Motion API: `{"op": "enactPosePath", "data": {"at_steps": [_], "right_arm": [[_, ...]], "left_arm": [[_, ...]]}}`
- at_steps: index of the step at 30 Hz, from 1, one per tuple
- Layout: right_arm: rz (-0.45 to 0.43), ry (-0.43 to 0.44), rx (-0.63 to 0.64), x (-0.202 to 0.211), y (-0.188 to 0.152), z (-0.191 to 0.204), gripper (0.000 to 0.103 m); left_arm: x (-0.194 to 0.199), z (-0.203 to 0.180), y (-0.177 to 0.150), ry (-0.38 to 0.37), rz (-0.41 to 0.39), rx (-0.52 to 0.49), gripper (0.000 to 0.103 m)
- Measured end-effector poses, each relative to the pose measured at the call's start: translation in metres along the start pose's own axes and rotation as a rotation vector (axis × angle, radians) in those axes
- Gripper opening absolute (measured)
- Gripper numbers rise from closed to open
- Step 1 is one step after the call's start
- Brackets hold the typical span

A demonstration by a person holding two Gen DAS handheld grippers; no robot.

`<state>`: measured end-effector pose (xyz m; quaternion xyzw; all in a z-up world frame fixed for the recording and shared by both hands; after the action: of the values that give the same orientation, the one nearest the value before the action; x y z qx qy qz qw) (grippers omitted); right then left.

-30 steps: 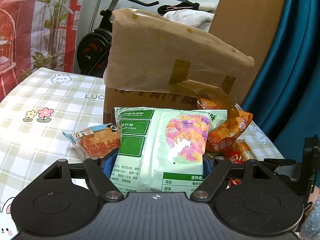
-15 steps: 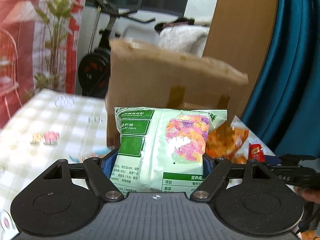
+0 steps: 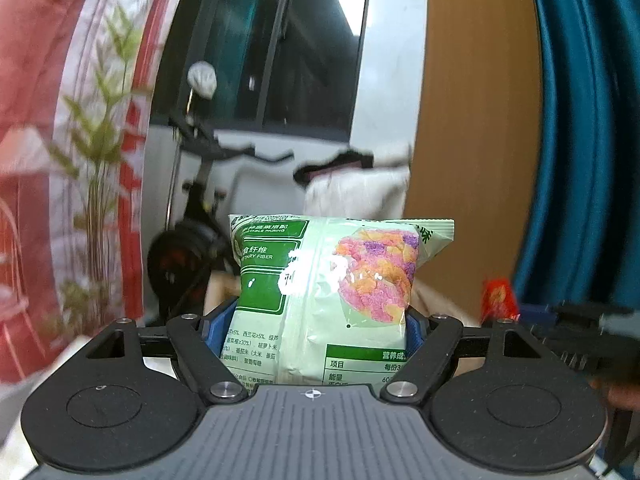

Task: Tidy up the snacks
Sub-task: 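Lift both packets and drop them into the box with both tools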

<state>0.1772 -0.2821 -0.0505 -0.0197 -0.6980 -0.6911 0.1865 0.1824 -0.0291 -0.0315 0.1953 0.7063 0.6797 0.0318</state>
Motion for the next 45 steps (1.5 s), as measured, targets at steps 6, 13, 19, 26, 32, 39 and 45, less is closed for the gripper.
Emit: {"op": "enactPosePath", "data": {"at_steps": [6,13,19,26,32,39,45], "right_arm": [[0.051,-0.011,-0.030,-0.064,0.021,-0.008,0.037],[0.120,-0.021,-0.011,-0.107,0.008,-0.003,0.038],[0.175,-0.031,-0.019,-0.120,-0.007,-0.001,0.053],[0.184,-0.042,-0.035,-0.113,-0.016,0.000,0.057],[0.189,-0.045,-0.043,-0.101,-0.015,0.001,0.075],[0.175,-0.043,-0.034,-0.086,-0.009,0.008,0.087],[0.162,-0.023,-0.039,-0.060,-0.012,0.017,0.087]], "left_arm": [[-0.072,-0.011,0.034,0.038,0.047,-0.037,0.080],[-0.124,-0.009,0.021,0.080,0.126,-0.062,0.081],[-0.137,-0.005,0.000,0.079,0.212,-0.143,0.089],[-0.120,0.005,0.000,0.033,0.213,-0.102,0.094],[-0.103,0.011,0.002,0.049,0.212,-0.063,0.094],[-0.078,0.018,0.003,0.062,0.203,-0.057,0.094],[-0.052,0.020,-0.001,0.063,0.197,-0.037,0.094]]}}
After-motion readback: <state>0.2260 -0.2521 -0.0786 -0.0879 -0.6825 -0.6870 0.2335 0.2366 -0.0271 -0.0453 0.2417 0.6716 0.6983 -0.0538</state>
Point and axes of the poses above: each gripper's, at about its wrist camera, not at the fingertips, and x roughly against the way its jaws point, z to its left, y to its top, the point moved 1 cm from there along -x, roughly the way its jaws point, and after that the axes turned 3 degrees about y, right-handed, at the moved point
